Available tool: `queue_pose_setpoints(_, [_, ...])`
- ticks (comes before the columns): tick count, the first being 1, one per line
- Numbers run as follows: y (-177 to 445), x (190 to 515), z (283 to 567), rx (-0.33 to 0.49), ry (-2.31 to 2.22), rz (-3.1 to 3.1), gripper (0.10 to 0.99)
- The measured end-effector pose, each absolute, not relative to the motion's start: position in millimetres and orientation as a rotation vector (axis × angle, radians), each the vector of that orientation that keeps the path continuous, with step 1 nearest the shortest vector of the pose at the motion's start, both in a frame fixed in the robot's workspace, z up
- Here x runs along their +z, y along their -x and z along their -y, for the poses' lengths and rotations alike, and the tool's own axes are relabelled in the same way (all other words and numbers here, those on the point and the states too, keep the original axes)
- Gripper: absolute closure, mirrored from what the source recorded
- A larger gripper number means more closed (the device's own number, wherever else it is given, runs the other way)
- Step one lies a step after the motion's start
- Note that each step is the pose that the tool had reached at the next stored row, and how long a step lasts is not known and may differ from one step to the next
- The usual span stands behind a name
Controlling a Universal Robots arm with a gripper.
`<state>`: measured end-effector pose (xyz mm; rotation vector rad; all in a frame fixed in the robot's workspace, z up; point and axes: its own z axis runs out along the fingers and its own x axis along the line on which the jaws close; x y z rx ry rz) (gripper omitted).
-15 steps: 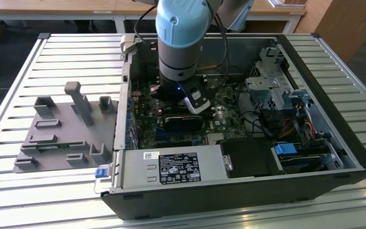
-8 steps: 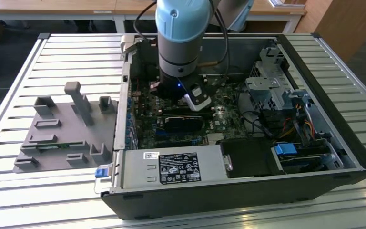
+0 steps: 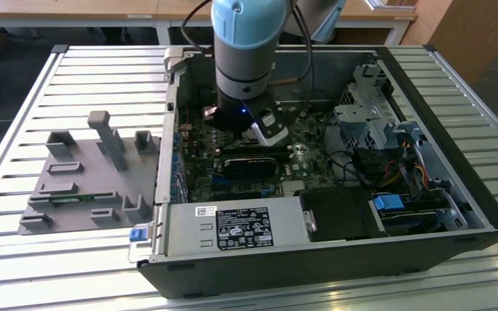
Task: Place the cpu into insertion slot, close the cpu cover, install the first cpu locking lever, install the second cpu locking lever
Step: 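Install the second cpu locking lever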
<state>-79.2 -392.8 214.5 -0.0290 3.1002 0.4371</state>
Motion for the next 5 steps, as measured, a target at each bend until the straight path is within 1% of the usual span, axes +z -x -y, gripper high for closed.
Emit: queue_pose_setpoints(5, [79.1,215.9,392.8,0.437,0.029,-3.1,0.969])
